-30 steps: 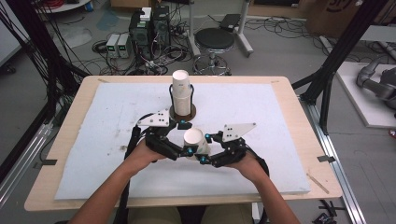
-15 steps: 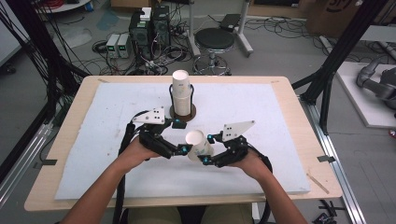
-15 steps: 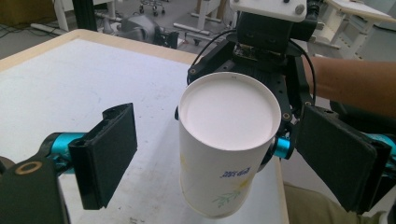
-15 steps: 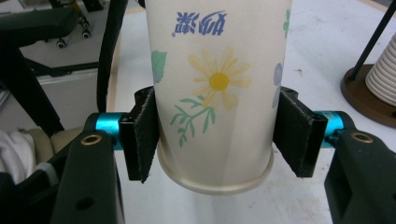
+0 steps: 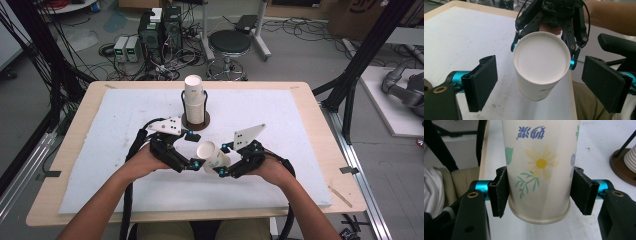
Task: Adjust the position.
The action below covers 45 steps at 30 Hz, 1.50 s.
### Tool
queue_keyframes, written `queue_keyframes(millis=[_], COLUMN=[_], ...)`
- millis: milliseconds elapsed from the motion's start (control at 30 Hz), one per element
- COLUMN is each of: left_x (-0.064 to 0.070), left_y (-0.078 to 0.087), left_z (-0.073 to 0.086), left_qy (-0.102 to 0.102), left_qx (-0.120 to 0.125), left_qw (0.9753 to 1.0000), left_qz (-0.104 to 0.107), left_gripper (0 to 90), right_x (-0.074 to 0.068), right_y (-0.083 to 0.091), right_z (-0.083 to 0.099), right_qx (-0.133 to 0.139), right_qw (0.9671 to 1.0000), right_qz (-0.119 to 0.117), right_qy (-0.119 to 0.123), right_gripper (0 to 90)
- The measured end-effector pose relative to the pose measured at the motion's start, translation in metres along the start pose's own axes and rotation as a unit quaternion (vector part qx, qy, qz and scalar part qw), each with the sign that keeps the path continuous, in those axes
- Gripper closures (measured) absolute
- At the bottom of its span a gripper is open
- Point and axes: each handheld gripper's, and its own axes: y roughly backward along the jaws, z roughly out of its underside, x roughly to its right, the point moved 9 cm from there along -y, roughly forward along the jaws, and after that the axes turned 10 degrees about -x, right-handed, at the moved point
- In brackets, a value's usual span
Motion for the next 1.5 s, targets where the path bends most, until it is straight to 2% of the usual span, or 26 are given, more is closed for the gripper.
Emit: queue_keyframes(millis=[200,267,533,700,833,1067,1100,1133,1400,1467,1500], left_x=[0.001,0.001,0.0,0.0,0.001,0.001,0.002,0.001,0.002,0.002,0.002], left_y=[-0.004,-0.006,-0.009,-0.012,-0.016,-0.021,-0.022,-0.022,-0.023,-0.022,-0.022], left_z=[0.002,0.003,0.006,0.008,0.01,0.014,0.015,0.016,0.018,0.017,0.016], left_qy=[-0.008,-0.011,-0.012,-0.013,-0.014,-0.016,-0.021,-0.021,-0.025,-0.025,-0.023], left_qx=[-0.019,-0.025,-0.044,-0.056,-0.067,-0.084,-0.088,-0.091,-0.099,-0.094,-0.089], left_qw=[0.9998,0.9996,0.9989,0.9983,0.9974,0.9959,0.9954,0.9951,0.9941,0.9947,0.9952], left_qz=[0.003,0.003,0.007,0.014,0.021,0.031,0.033,0.032,0.034,0.033,0.031], left_gripper=[13.8,14.2,15.6,17.9,21.6,29.6,35.1,36.0,37.3,37.4,37.4], right_x=[0.0,0.002,0.001,0.0,0.0,-0.003,-0.004,-0.006,-0.007,-0.007,-0.006], right_y=[-0.001,-0.002,-0.004,-0.004,-0.007,-0.01,-0.011,-0.012,-0.013,-0.013,-0.012], right_z=[-0.003,-0.003,-0.005,-0.008,-0.005,-0.003,-0.002,-0.001,0.001,0.001,-0.002], right_qx=[-0.03,-0.056,-0.095,-0.107,-0.129,-0.14,-0.144,-0.149,-0.16,-0.158,-0.146], right_qw=[0.9994,0.9981,0.9949,0.9935,0.9906,0.9892,0.9884,0.9876,0.9859,0.9861,0.9879], right_qz=[0.001,0.008,0.003,0.0,0.001,-0.006,-0.013,-0.018,-0.019,-0.016,-0.008], right_qy=[0.016,0.025,0.033,0.039,0.045,0.044,0.046,0.044,0.046,0.049,0.051], right_gripper=[37.8,37.8,37.7,37.6,37.4,37.4,37.4,37.5,37.5,35.9,31.3])
